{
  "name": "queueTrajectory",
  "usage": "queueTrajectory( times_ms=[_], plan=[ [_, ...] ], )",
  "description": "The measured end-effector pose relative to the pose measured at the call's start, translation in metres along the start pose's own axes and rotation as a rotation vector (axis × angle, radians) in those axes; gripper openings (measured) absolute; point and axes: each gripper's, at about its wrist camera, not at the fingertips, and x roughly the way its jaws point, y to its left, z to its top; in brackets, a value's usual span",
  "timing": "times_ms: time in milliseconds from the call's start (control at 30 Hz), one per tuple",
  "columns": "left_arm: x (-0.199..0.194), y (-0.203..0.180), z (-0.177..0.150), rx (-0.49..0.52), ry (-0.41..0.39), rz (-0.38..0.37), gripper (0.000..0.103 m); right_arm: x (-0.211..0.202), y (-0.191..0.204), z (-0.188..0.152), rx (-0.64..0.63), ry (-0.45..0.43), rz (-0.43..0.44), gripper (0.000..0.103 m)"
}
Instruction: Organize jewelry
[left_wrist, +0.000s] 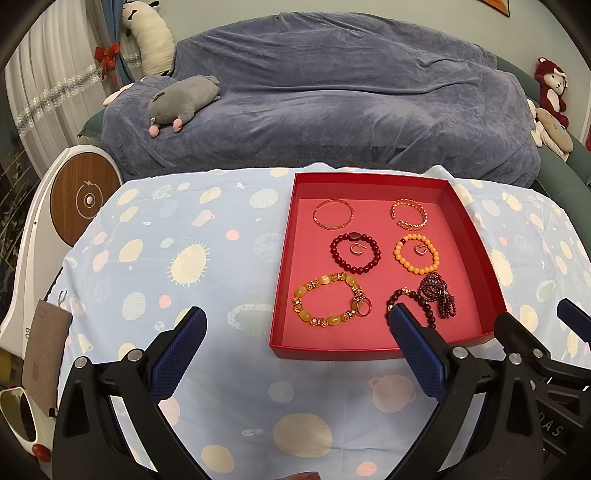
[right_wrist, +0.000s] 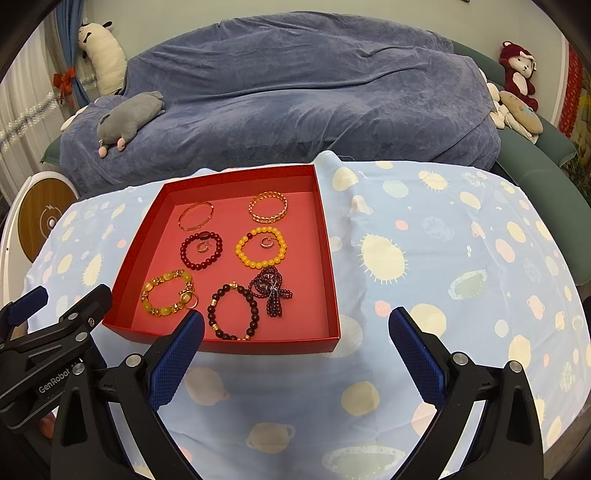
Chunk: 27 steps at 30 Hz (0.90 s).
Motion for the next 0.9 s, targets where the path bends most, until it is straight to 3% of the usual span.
queueTrajectory(
  times_ms=[900],
  plan=[
    [0.0006,-0.0015,0.0011,0.006,-0.009,0.012,0.091,0.0015,-0.0025,-0.0027,-0.001,0.007,-0.001,0.096]
  ],
)
